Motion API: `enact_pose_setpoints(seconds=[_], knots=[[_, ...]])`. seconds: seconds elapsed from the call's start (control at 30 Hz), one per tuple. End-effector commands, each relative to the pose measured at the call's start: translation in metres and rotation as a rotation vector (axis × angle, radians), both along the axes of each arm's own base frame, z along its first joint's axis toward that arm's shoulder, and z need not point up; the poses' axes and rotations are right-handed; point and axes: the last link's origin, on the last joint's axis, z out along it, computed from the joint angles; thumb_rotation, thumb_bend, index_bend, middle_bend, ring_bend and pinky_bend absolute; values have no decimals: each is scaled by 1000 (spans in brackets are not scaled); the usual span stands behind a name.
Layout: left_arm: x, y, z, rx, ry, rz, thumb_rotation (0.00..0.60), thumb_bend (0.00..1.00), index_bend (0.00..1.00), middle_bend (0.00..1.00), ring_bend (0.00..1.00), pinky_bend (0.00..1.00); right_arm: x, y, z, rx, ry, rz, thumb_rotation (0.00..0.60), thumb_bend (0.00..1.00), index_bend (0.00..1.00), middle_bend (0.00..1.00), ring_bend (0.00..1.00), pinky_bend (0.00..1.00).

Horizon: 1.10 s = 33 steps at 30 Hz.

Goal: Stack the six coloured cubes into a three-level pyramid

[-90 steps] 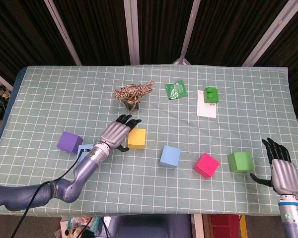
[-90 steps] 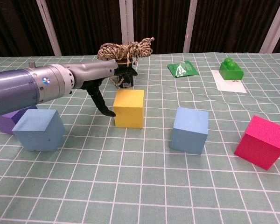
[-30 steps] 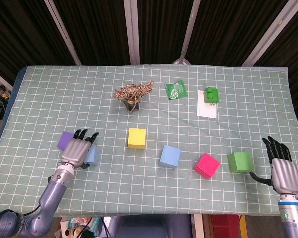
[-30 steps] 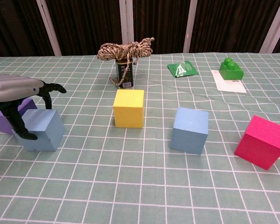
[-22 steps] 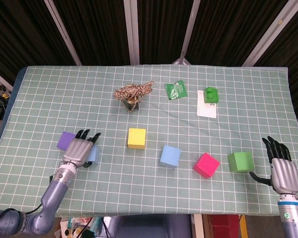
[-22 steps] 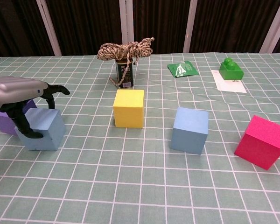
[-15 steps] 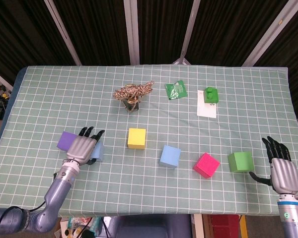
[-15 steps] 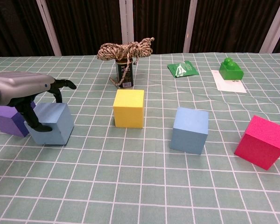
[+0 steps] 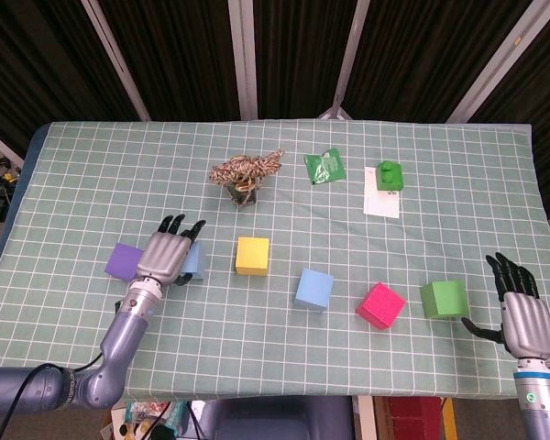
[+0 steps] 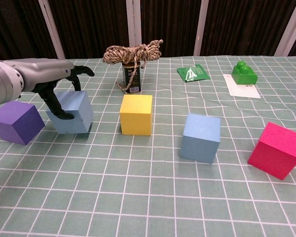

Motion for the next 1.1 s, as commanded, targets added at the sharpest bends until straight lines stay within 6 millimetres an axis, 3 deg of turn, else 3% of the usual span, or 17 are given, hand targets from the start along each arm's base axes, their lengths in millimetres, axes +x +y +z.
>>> enact_pose_setpoints(seconds=[0.03,0.4,1.1], knots=[[5,9,-6,-2,-1,11,600,359,57,334,12,29,0,0,0,0,-2,-3,600,159,0,0,0,0],[18,27,-17,-9,-11,20,600,360,65,333,30,29,-2,0,1,5,-17,-19,600,160,0,0,0,0],[33,31,-31,-64,35,-18,600,360,65,333,29,29,-2,0,1,14,-35,-33,600,160,0,0,0,0]])
